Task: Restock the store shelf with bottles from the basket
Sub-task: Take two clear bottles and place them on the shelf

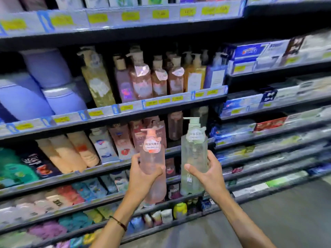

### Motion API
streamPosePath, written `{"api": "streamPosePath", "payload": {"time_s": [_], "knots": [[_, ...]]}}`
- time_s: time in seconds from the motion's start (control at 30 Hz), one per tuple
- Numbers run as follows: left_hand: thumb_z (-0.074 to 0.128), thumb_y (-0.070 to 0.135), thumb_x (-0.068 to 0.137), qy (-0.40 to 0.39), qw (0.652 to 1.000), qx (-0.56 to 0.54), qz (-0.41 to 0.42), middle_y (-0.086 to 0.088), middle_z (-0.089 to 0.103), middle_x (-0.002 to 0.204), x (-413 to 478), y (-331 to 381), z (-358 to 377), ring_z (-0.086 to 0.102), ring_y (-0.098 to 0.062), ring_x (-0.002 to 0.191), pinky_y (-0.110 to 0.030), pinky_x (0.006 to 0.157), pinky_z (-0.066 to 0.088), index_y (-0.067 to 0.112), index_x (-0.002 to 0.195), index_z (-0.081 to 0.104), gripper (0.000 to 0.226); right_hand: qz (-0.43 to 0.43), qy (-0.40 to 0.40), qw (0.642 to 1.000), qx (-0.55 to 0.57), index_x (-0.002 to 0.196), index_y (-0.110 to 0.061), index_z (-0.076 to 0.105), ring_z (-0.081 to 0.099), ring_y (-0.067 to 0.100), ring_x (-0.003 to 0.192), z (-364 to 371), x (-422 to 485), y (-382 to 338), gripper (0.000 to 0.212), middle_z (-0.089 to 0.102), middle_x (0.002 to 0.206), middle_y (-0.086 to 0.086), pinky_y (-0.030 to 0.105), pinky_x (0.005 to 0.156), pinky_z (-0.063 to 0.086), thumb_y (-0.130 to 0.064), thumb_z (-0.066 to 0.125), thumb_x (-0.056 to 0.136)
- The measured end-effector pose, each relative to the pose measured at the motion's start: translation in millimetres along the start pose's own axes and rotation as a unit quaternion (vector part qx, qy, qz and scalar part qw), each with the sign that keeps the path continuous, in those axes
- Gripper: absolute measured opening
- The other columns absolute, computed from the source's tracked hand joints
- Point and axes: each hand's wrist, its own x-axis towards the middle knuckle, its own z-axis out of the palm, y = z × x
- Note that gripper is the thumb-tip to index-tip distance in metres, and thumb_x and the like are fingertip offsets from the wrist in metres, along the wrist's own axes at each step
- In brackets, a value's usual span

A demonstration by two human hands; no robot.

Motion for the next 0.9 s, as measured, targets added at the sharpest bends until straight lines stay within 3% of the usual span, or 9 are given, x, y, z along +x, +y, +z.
{"api": "streamPosePath", "payload": {"time_s": [0.1, 0.3, 0.5, 0.57, 0.7, 0.83, 0.9], "knots": [[0.085, 0.010, 0.077, -0.035, 0.999, 0.009, 0.020, 0.007, 0.064, 0.109, 19, 7, 25, 0.062, 0.011, 0.088, -0.006, 0.071, 0.046, 0.016, 0.120, 0.046, 0.058, 0.010, 0.007, 1.000, 0.003, 0.113, -0.019, 0.062, 0.073, 0.012, 0.096, -21, 23, 13, 0.047, 0.075, 0.103, -0.004, 0.025, 0.081, 0.058, -0.015, 0.089, 0.074], [0.087, 0.015, 0.078, -0.101, 0.992, 0.026, 0.071, 0.015, 0.065, 0.116, 75, 11, 62, 0.063, 0.006, 0.102, -0.011, 0.083, 0.048, 0.019, 0.125, 0.041, 0.066, 0.027, 0.050, 0.998, 0.006, 0.117, -0.021, 0.062, 0.073, 0.012, 0.100, -46, 62, 30, 0.048, 0.075, 0.108, -0.005, 0.024, 0.083, 0.058, -0.013, 0.087, 0.076], [0.084, 0.044, 0.074, -0.151, 0.970, 0.123, 0.144, 0.008, 0.064, 0.118, 128, 11, 98, 0.064, -0.012, 0.104, -0.041, 0.086, 0.055, 0.039, 0.127, 0.033, 0.073, 0.024, 0.095, 0.995, -0.014, 0.115, -0.022, 0.063, 0.073, 0.007, 0.096, -65, 91, 37, 0.048, 0.075, 0.104, -0.013, 0.016, 0.078, 0.056, -0.009, 0.086, 0.075], [0.081, 0.049, 0.076, -0.166, 0.959, 0.149, 0.173, 0.006, 0.059, 0.124, 140, 10, 111, 0.060, -0.017, 0.110, -0.044, 0.090, 0.053, 0.039, 0.129, 0.031, 0.073, 0.026, 0.097, 0.995, -0.011, 0.115, -0.023, 0.062, 0.072, 0.006, 0.097, -72, 99, 42, 0.047, 0.075, 0.105, -0.014, 0.016, 0.079, 0.056, -0.010, 0.086, 0.077], [0.080, 0.046, 0.081, -0.138, 0.952, 0.170, 0.213, 0.007, 0.046, 0.129, 151, 3, 134, 0.049, -0.016, 0.118, -0.039, 0.098, 0.046, 0.041, 0.129, 0.028, 0.070, 0.024, 0.088, 0.996, 0.001, 0.119, -0.023, 0.061, 0.071, 0.011, 0.104, -84, 116, 52, 0.051, 0.074, 0.112, -0.007, 0.025, 0.086, 0.057, -0.012, 0.087, 0.076], [0.080, 0.031, 0.080, -0.106, 0.967, 0.130, 0.192, 0.000, 0.050, 0.129, 162, -12, 145, 0.057, -0.023, 0.116, -0.046, 0.097, 0.050, 0.051, 0.125, 0.026, 0.073, 0.027, 0.062, 0.998, 0.009, 0.122, -0.025, 0.058, 0.070, 0.007, 0.105, -91, 136, 54, 0.058, 0.072, 0.114, -0.009, 0.023, 0.086, 0.058, -0.013, 0.088, 0.075], [0.082, 0.027, 0.080, -0.077, 0.976, 0.120, 0.167, -0.001, 0.053, 0.127, 164, -15, 152, 0.058, -0.019, 0.116, -0.039, 0.098, 0.049, 0.053, 0.124, 0.027, 0.075, 0.029, 0.049, 0.998, 0.011, 0.123, -0.026, 0.057, 0.070, 0.007, 0.106, -94, 146, 54, 0.059, 0.072, 0.114, -0.010, 0.022, 0.086, 0.057, -0.014, 0.089, 0.074]]}}
